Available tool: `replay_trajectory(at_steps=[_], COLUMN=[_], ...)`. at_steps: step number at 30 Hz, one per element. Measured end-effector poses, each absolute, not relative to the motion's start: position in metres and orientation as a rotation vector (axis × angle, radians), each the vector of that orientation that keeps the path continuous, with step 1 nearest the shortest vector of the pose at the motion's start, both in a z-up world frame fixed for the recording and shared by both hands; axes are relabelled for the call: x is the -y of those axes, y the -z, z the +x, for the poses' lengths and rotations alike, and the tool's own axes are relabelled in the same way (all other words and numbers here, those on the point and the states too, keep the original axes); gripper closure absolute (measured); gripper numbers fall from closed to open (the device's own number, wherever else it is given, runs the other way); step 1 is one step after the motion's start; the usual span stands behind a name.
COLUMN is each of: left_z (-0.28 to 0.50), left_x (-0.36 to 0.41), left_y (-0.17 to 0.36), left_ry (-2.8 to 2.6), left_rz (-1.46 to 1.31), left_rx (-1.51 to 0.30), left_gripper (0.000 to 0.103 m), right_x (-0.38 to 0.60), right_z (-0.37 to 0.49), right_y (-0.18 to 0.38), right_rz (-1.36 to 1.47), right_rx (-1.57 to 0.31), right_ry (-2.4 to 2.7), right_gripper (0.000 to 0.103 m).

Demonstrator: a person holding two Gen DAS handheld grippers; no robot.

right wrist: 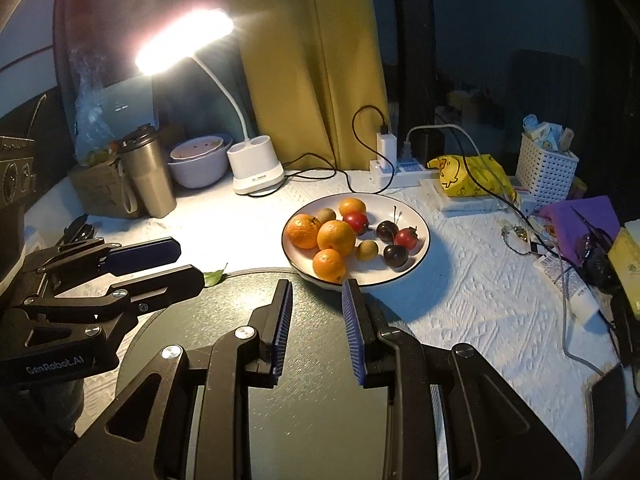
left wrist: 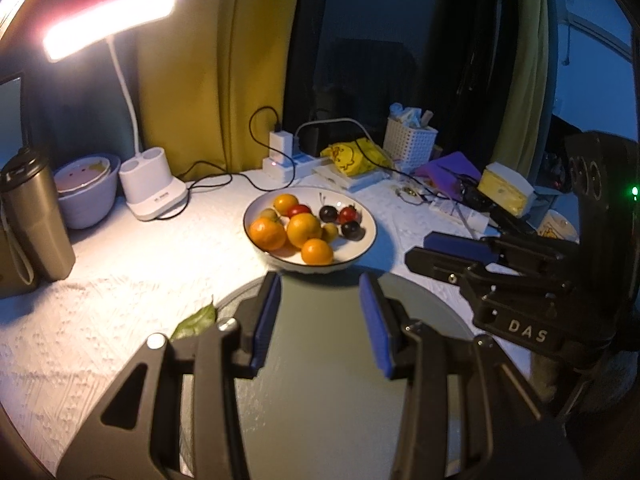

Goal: Organize fruits

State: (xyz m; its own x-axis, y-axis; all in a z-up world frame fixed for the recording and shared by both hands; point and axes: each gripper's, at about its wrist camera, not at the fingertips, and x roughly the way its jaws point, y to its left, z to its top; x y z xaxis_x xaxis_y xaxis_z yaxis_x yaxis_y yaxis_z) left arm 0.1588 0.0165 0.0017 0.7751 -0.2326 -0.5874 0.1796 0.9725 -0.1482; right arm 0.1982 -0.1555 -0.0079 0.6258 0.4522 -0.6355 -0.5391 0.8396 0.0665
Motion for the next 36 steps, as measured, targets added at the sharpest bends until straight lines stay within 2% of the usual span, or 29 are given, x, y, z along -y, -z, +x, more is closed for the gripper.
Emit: replay_trajectory(at_steps=[11, 14, 16, 18, 23, 26, 28, 32, 33, 35, 36], left_z=[0.123, 0.114, 0.109, 0.103, 0.09, 0.085, 0.081, 0.077, 0.077, 0.077, 0.076], left_x=[-0.021, -0.022, -0.023, -0.024, -0.02, -0.016, -0.015, -0.013, -0.013, -0.014, -0.014], left_y=[-0.02, -0.026, -0.032, -0.037, -0.052, -0.059, -0.064, -0.072, -0.074, -0.076, -0.077], left_ry=[0.212, 0.207, 0.207, 0.21, 0.217, 0.219, 0.221, 0.21, 0.201, 0.18, 0.173], left_rz=[-0.059, -0.063, -0.07, -0.077, -0.072, -0.066, -0.066, -0.071, -0.075, -0.085, -0.089], left_rx=[-0.591, -0.572, -0.554, -0.534, -0.496, -0.476, -0.457, -0.42, -0.417, -0.406, -0.399], left_gripper=[0.058, 0.054, 0.041, 0.035, 0.035, 0.029, 0.012, 0.007, 0.007, 0.007, 0.007], right_x=[0.155, 0.155, 0.156, 0.157, 0.161, 0.165, 0.167, 0.172, 0.174, 0.179, 0.181], right_z=[0.165, 0.157, 0.151, 0.147, 0.133, 0.125, 0.121, 0.115, 0.114, 0.113, 0.114], right_y=[-0.014, -0.021, -0.025, -0.029, -0.044, -0.054, -0.06, -0.07, -0.072, -0.076, -0.077], right_rz=[-0.151, -0.153, -0.154, -0.155, -0.151, -0.146, -0.143, -0.136, -0.133, -0.121, -0.121], right_rx=[-0.636, -0.618, -0.605, -0.595, -0.558, -0.536, -0.522, -0.491, -0.484, -0.47, -0.467], right_ry=[-0.564, -0.563, -0.562, -0.561, -0.552, -0.545, -0.539, -0.526, -0.523, -0.52, -0.516], right_gripper=[0.075, 0.075, 0.075, 0.075, 0.074, 0.065, 0.065, 0.062, 0.058, 0.04, 0.037])
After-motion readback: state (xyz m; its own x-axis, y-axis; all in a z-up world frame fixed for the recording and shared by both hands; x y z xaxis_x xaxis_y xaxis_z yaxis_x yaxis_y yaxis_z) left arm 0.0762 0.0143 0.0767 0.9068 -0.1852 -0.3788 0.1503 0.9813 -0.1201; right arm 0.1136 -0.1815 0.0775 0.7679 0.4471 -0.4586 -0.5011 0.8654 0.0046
